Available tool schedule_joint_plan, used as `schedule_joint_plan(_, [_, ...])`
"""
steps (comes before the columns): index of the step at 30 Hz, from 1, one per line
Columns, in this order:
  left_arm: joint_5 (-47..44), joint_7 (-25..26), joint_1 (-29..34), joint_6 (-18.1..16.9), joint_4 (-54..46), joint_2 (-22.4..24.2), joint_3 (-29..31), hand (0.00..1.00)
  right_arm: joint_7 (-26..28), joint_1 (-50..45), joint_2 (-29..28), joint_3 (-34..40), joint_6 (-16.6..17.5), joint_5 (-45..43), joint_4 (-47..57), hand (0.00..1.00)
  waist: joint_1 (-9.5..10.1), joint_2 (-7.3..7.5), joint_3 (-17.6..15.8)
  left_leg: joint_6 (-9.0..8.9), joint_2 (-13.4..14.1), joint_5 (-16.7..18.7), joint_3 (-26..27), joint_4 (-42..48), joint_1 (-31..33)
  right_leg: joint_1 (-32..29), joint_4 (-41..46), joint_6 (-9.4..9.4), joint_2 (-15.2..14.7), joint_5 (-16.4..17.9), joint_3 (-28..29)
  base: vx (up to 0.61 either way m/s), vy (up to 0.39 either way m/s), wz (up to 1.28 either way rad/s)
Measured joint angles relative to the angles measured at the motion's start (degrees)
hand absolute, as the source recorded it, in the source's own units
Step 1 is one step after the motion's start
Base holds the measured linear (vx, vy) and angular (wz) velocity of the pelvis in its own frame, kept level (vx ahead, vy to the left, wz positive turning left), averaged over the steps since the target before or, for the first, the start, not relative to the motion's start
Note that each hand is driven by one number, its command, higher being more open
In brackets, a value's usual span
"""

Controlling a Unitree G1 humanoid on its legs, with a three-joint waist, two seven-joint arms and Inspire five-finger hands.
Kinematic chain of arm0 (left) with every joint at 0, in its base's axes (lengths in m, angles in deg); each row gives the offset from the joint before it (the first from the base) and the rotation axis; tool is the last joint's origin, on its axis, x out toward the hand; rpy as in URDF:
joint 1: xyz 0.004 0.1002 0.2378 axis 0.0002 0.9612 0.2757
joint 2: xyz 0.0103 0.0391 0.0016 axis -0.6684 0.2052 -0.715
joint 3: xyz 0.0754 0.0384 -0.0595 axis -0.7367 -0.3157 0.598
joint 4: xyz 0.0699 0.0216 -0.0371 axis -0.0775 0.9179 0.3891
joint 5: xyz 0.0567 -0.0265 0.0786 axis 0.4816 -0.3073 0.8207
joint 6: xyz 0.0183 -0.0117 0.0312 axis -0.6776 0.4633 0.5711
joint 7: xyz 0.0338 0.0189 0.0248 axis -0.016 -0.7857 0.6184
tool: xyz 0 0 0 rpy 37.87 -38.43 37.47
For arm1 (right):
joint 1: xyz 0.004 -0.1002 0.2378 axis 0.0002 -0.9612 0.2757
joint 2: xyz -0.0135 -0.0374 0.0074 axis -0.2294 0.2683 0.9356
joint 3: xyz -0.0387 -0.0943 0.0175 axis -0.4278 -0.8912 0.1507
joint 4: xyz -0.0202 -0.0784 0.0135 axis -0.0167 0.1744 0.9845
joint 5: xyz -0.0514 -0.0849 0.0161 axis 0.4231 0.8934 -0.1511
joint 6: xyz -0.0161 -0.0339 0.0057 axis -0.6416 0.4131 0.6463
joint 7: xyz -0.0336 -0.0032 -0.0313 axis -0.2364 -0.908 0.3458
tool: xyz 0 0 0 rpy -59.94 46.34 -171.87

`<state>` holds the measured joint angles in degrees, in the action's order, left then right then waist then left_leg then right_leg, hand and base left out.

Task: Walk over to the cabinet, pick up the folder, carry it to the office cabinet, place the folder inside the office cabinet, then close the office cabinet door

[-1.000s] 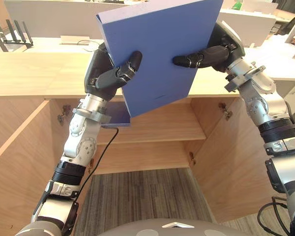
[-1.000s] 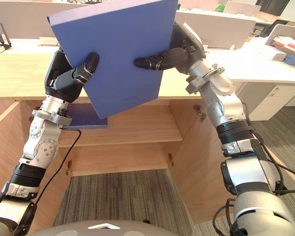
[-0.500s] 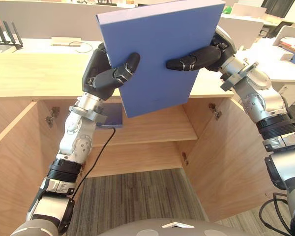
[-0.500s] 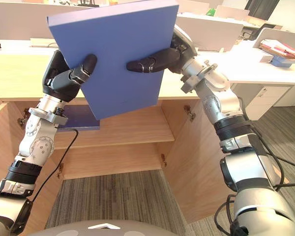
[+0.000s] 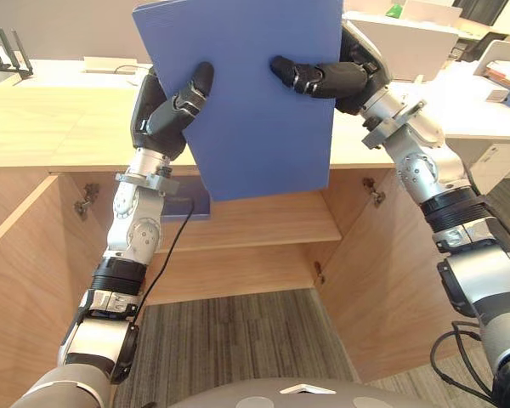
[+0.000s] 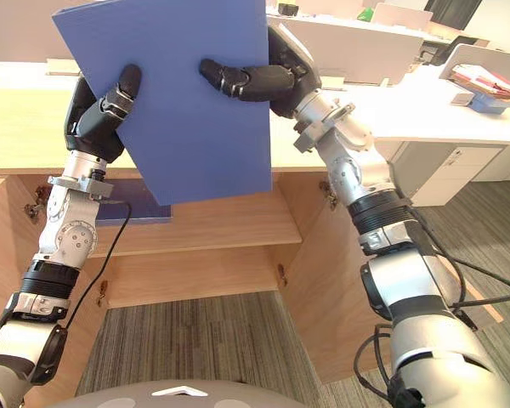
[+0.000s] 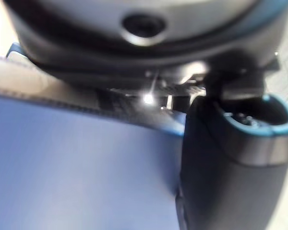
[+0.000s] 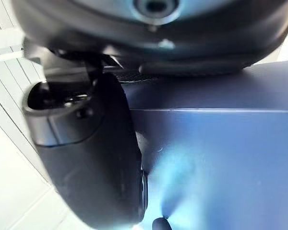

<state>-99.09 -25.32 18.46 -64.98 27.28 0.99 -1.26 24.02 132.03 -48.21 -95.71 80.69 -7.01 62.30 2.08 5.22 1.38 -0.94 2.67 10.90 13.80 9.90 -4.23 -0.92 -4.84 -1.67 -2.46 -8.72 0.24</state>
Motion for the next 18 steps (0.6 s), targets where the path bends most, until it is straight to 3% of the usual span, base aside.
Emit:
schedule_joint_plan(2, [-0.12,0.02,-0.23,-0.88,0.0,0.07,0.58,0.0,-0.1,-1.01,-1.44,0.87,-0.01,-0.34,-0.41,0.0,-0.05,-0.03,-0.64,0.04,-0.08,-0.02,-0.19,0.23,0.23,-0.03,0.0,0.0,-0.13,0.0,-0.08,-0.08,0.0,0.06])
schedule_joint_plan(3, [-0.11,0.02,-0.32,-1.66,-0.04,0.19,0.61,1.0,-0.78,-2.03,-2.67,1.32,-0.01,-1.3,-0.93,0.0,-0.16,-0.13,-0.79,0.04,-0.1,0.01,-0.42,0.65,0.66,-0.16,0.0,0.0,-0.21,0.01,-0.18,-0.07,0.0,0.12])
schedule_joint_plan(6, [-0.45,0.05,-1.28,-1.46,-0.11,1.1,0.61,1.0,-2.49,-6.82,-6.78,5.41,0.38,-2.63,-1.34,0.0,0.02,-0.29,-1.42,0.09,-0.13,0.04,-0.99,1.12,1.2,-0.24,0.0,0.0,-0.3,0.01,-0.72,-0.04,-0.003,0.1])
schedule_joint_plan(14, [-5.08,0.92,-0.36,-1.5,-0.81,5.14,2.19,1.0,-6.34,-17.18,-14.97,7.92,0.65,-8.82,-1.38,0.0,-0.7,-1.22,-3.0,0.1,-0.1,0.04,-1.16,1.56,1.8,-0.54,0.28,-0.01,-0.29,0.0,-0.8,-0.03,-0.003,0.01])
schedule_joint_plan(18, [-4.3,1.59,7.16,-0.67,-1.39,5.91,2.72,1.0,-6.66,-22.3,-16.16,5.76,0.38,-7.66,-1.28,0.0,-0.93,-2.11,-3.6,0.17,-0.09,0.09,-1.17,1.61,1.79,-0.54,0.28,-0.03,-0.24,-0.03,-0.62,-0.02,0.001,-0.02])
